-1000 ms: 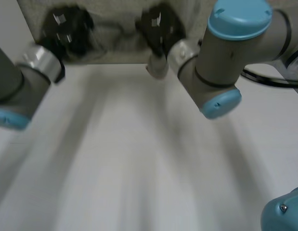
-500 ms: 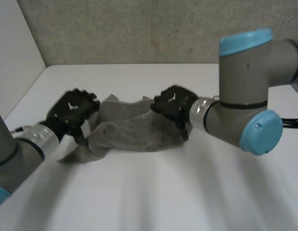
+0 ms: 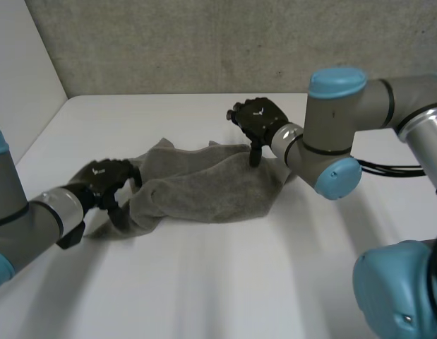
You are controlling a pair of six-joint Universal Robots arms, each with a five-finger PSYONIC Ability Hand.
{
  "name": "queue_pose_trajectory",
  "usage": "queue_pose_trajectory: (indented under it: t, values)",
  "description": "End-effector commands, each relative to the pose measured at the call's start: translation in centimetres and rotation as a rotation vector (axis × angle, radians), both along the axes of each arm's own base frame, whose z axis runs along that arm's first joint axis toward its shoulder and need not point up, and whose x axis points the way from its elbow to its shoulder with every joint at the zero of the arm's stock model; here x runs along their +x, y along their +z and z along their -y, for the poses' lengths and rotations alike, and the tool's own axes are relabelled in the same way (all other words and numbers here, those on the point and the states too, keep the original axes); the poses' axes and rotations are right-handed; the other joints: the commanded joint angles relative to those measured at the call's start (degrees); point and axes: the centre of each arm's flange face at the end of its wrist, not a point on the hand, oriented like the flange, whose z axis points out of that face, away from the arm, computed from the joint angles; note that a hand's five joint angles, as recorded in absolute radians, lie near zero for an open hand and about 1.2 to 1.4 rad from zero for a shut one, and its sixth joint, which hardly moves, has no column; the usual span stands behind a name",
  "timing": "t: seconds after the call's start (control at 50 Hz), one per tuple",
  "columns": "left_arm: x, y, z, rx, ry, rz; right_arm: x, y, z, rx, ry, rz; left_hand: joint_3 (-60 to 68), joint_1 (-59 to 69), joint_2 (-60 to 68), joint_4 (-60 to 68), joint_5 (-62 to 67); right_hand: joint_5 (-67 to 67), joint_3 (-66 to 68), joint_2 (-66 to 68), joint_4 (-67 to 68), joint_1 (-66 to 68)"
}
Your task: Fold the towel.
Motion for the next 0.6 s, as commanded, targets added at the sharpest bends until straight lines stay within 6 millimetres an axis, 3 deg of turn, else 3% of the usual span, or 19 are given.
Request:
queue_pose_trajectory:
  t: [0.02, 0.12, 0.16, 0.18, 0.22, 0.24, 0.26, 0.28, 0.3, 0.34, 0.4, 0.44, 0.5, 0.54, 0.6]
  values:
    - [0.3, -1.9, -1.0, 0.059, 0.021, 0.025, -0.1, -3.9, 0.6, 0.059, 0.019, -0.025, -3.41, -3.4, -2.82, -3.36, -1.15, 0.07, -0.63, -0.51, -1.19, -0.18]
    - [0.4, -2.6, -0.7, 0.068, 0.035, 0.034, -0.5, -5.2, 1.0, 0.081, 0.011, -0.036, -3.07, -3.06, -2.49, -3.03, -0.82, 7.14, 6.43, 6.56, 5.88, 6.89]
    - [0.4, -2.6, -0.6, 0.063, 0.036, 0.035, -1.1, -5.1, 1.6, 0.082, -0.006, -0.033, -2.24, -2.23, -1.65, -2.19, 0.02, 25.36, 24.66, 24.78, 24.1, 25.11]
    - [0.4, -2.5, -0.5, 0.06, 0.036, 0.034, -1.1, -5.1, 1.6, 0.082, -0.007, -0.033, 1.43, 1.45, 2.02, 1.48, 3.69, 25.47, 24.77, 24.89, 24.21, 25.22]
    - [0.4, -2.4, -0.5, 0.057, 0.036, 0.033, -1.4, -4.0, 1.9, 0.074, -0.01, -0.013, 7.63, 7.64, 8.22, 7.68, 9.89, 50.24, 49.53, 49.66, 48.98, 49.99]
    - [0.4, -2.4, -0.5, 0.057, 0.036, 0.033, -1.4, -4.0, 1.9, 0.074, -0.01, -0.013, 7.69, 7.71, 8.28, 7.74, 9.95, 50.37, 49.66, 49.79, 49.11, 50.12]
    - [0.4, -2.4, -0.4, 0.055, 0.037, 0.031, -1.4, -3.0, 1.9, 0.064, -0.011, 0.007, 13.52, 13.53, 14.11, 13.57, 15.78, 63.69, 62.98, 63.11, 62.43, 63.44]
    - [0.4, -2.1, -0.3, 0.048, 0.039, 0.029, -1.5, -2.2, 1.9, 0.06, -0.022, 0.026, 24.07, 24.08, 24.66, 24.12, 26.33, 66.6, 65.89, 66.02, 65.34, 66.35]
    - [0.4, -2.1, -0.3, 0.048, 0.039, 0.029, -1.5, -2.1, 1.9, 0.06, -0.022, 0.026, 24.18, 24.19, 24.76, 24.22, 26.44, 66.63, 65.92, 66.05, 65.36, 66.38]
    - [0.4, -1.7, -0.2, 0.035, 0.04, 0.025, -1.5, -1.4, 2.0, 0.057, -0.031, 0.044, 42.94, 42.96, 43.53, 42.99, 45.2, 66.63, 65.92, 66.05, 65.36, 66.38]
    - [0.3, -1.5, 0.0, 0.024, 0.038, 0.02, -1.6, 0.0, 1.9, 0.046, -0.034, 0.068, 52.72, 52.74, 53.31, 52.77, 54.98, 66.63, 65.92, 66.05, 65.36, 66.38]
    - [0.3, -1.3, 0.1, 0.016, 0.039, 0.017, -1.6, 1.8, 1.3, 0.04, -0.029, 0.078, 55.6, 55.62, 56.19, 55.65, 57.86, 66.63, 65.92, 66.05, 65.36, 66.38]
    - [0.3, -0.3, 0.4, -0.014, 0.044, 0.006, -1.9, 2.6, 0.9, 0.058, -0.031, 0.082, 56.3, 56.32, 56.89, 56.35, 58.56, 66.63, 65.92, 66.05, 65.36, 66.38]
    - [0.3, 0.4, 0.4, -0.032, 0.048, -0.009, -2.6, 4.0, -0.2, 0.131, -0.029, 0.087, 57.14, 57.15, 57.72, 57.18, 59.4, 66.63, 65.92, 66.05, 65.36, 66.38]
    - [0.3, 1.1, 0.4, -0.048, 0.053, -0.037, -3.1, 4.5, -1.4, 0.183, -0.022, 0.06, 58.99, 59.01, 59.58, 59.04, 61.25, 66.63, 65.92, 66.05, 65.36, 66.38]
